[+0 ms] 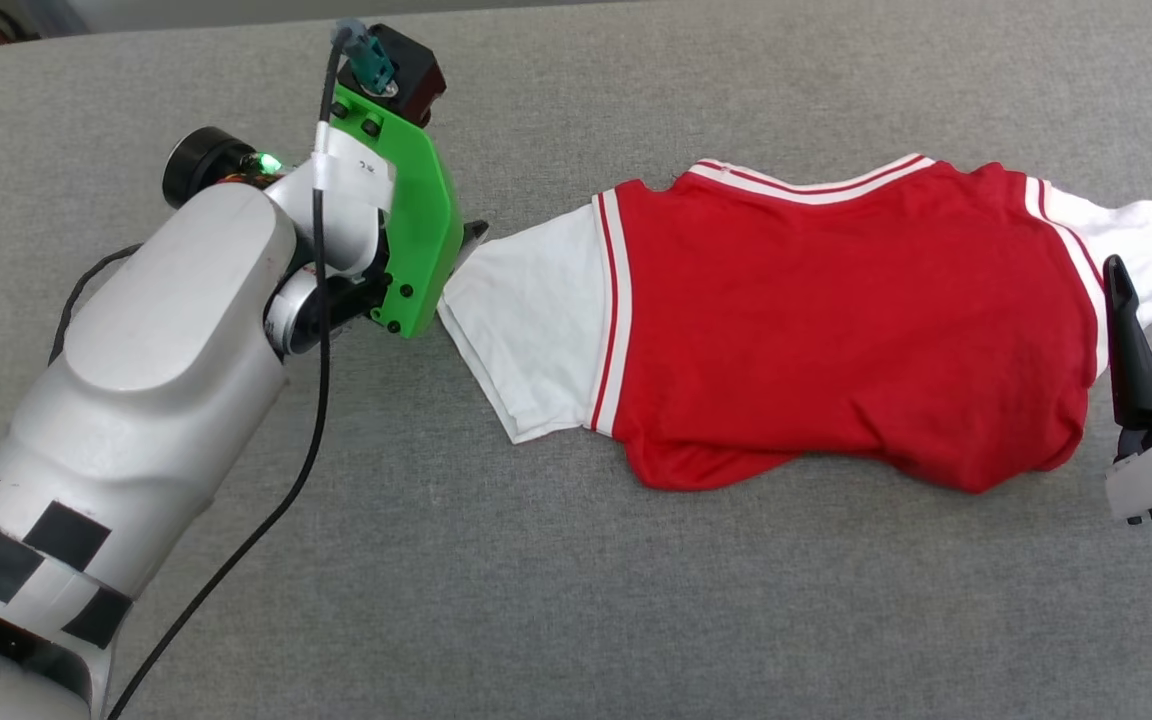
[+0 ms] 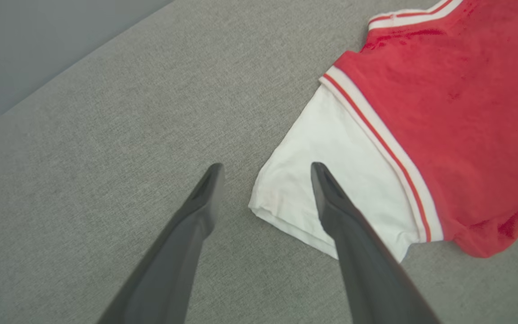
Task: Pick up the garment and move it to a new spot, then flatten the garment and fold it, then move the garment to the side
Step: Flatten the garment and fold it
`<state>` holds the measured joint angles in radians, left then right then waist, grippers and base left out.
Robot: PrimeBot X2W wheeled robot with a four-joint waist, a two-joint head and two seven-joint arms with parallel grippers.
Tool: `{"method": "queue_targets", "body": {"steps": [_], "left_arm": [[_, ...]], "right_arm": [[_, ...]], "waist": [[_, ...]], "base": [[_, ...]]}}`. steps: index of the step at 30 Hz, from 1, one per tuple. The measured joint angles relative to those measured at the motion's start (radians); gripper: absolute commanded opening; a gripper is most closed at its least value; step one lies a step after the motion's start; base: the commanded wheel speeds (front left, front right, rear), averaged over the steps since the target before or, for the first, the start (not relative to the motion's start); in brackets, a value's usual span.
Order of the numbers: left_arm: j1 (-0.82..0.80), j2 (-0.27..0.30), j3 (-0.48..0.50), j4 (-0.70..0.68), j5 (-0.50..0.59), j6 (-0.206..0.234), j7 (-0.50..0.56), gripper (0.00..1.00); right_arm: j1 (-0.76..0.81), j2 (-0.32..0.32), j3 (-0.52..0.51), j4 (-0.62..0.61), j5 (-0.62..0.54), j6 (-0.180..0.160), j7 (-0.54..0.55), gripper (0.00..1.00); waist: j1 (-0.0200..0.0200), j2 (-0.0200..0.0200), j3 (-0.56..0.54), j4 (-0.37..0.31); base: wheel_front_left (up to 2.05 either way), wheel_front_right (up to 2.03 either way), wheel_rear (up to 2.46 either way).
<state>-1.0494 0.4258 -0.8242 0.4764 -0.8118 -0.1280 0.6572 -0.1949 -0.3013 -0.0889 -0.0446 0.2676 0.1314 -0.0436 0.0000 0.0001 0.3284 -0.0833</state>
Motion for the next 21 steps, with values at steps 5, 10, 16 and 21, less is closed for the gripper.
{"method": "queue_targets", "body": {"steps": [5,10,16,21], "left_arm": [[-0.028,0.007,-0.097,0.081,-0.035,0.000,0.041,1.00],[-0.030,0.008,-0.169,0.141,-0.061,0.000,0.041,1.00],[-0.071,0.028,-0.257,0.162,-0.092,0.000,0.021,0.09],[-0.079,0.035,-0.291,0.170,-0.116,0.000,-0.081,0.00]], "right_arm": [[-0.028,0.006,0.022,0.007,0.000,0.000,-0.002,1.00],[-0.047,0.008,0.035,0.028,0.002,0.000,-0.013,1.00],[-0.059,0.008,0.039,0.055,0.003,0.000,-0.025,1.00],[-0.062,0.008,0.037,0.071,0.007,0.000,-0.033,1.00]], "waist": [[0.0000,0.0000,0.039,-0.024],[0.0000,0.0000,0.073,-0.045],[0.0000,0.0000,0.100,-0.060],[0.0000,0.0000,0.093,-0.055]], "base": [[0.00,0.00,0.00],[0.00,0.00,0.00],[0.00,0.00,0.00],[0.00,0.00,0.00]]}}
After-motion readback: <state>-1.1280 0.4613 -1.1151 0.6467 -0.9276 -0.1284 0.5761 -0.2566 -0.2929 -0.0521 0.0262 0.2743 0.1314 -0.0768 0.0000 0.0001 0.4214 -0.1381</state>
